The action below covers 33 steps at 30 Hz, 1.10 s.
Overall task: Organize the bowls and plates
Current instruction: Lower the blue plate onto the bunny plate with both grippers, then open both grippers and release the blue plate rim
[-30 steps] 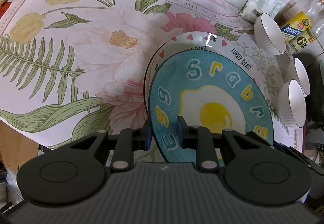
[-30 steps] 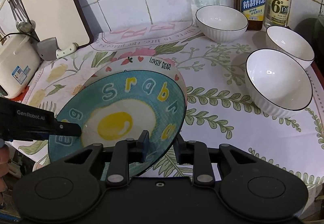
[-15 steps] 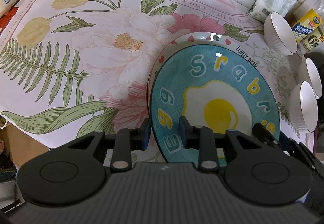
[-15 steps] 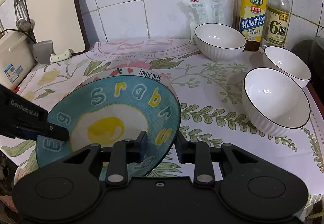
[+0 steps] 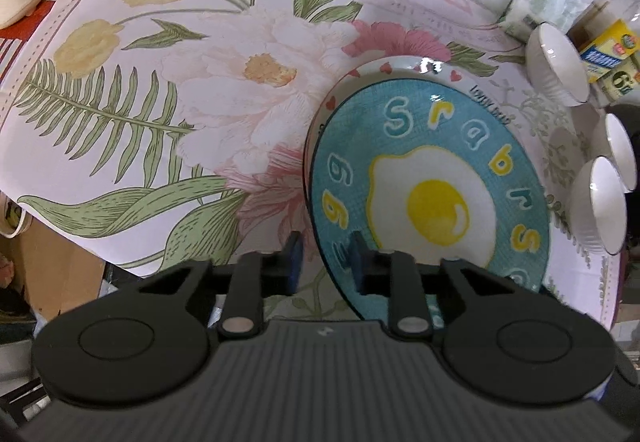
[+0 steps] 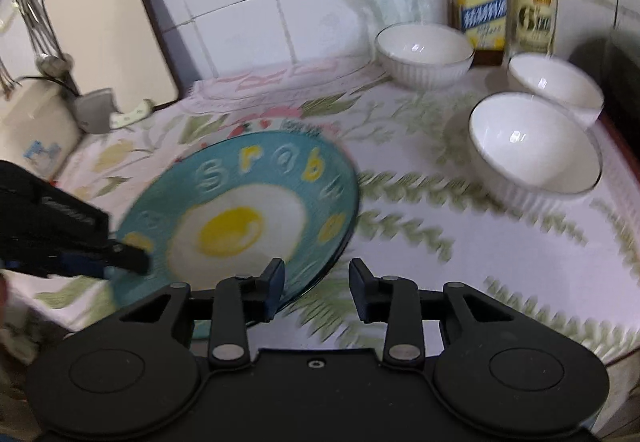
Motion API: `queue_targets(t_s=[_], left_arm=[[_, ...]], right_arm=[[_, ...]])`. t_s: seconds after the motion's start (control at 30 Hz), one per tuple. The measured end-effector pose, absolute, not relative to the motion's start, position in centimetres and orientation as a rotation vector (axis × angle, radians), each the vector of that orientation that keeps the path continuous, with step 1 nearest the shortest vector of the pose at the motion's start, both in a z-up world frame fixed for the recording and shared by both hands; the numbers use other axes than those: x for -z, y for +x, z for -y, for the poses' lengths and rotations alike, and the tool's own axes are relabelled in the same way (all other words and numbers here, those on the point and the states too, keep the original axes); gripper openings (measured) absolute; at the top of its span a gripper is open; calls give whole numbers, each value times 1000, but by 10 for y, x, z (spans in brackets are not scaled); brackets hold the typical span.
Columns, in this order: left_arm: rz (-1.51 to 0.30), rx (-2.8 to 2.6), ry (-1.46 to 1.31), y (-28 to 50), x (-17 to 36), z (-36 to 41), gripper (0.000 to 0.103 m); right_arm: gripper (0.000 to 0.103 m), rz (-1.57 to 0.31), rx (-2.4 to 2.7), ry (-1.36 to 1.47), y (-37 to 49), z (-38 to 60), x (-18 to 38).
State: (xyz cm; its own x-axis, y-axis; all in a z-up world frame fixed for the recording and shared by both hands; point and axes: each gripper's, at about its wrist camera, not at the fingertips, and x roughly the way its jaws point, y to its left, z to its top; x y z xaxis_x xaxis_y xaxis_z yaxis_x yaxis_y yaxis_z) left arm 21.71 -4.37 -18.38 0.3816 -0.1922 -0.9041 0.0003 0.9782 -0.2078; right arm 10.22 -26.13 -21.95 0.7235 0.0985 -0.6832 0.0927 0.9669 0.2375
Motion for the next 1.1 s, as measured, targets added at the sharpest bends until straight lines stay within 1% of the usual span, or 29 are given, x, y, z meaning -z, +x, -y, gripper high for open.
queue_targets(t_s=[0.03,0.07,0.17,0.47,0.77,0.8,0.87,1.1], left_arm=[[-1167,131,-180,214,182,44,14],[-1160,133,-172,212,181,46,14],[-1148,129,-150,207,180,50,14],[-1141,110,-99,211,182,60,14],[-1135,91,-68,208,182,66,16],[-1134,93,-63,207,181,66,16],[-1123,126,-47,201,178,67,20],[-1074,156,7,171,161,70,20]], right_arm=[[31,-768,-8,273,100,260,218],[28,-769,-10,276,99,258,217],[24,-780,21,273,101,253,216],[24,-768,65,222,112,252,222],[25,-710,30,171,111,255,228],[25,-705,27,162,109,255,226],[25,-690,28,147,104,255,222],[25,-624,41,89,72,261,195]])
